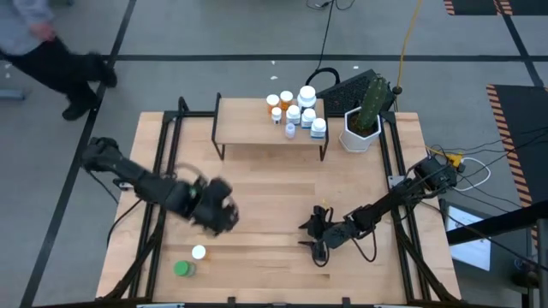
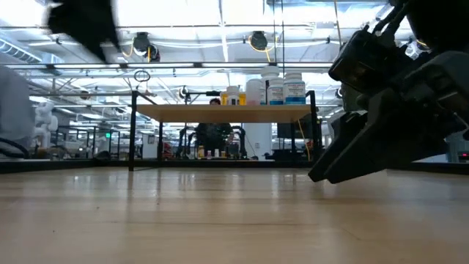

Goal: Pick and place medicine bottles onto shelf by color
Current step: Put the orange pill bottle on the shelf

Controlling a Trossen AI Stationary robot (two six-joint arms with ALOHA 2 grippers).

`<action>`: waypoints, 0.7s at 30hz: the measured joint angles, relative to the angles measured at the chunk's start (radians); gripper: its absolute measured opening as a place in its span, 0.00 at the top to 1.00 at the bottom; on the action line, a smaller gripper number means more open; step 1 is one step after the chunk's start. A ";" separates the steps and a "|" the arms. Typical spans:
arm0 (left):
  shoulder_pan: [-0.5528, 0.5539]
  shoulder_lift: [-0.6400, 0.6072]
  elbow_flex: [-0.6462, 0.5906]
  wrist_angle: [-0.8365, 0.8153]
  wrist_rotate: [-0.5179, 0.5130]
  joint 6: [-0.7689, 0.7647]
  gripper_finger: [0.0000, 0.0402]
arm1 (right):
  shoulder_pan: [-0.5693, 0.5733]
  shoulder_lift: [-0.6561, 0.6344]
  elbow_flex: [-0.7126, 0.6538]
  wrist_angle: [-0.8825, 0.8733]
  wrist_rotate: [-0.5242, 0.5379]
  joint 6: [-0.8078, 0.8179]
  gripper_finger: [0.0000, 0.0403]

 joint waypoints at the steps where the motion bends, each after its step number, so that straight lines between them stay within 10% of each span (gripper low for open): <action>1: -0.045 0.002 -0.032 0.008 0.016 -0.072 0.42 | 0.000 0.000 0.000 0.006 0.000 0.006 0.40; 11: -0.321 0.020 -0.178 0.110 0.162 -0.558 0.42 | -0.015 0.000 0.000 0.040 0.002 0.017 0.40; 21: -0.416 0.029 -0.177 0.110 0.221 -0.738 0.42 | -0.045 0.000 0.000 0.044 0.001 -0.039 0.40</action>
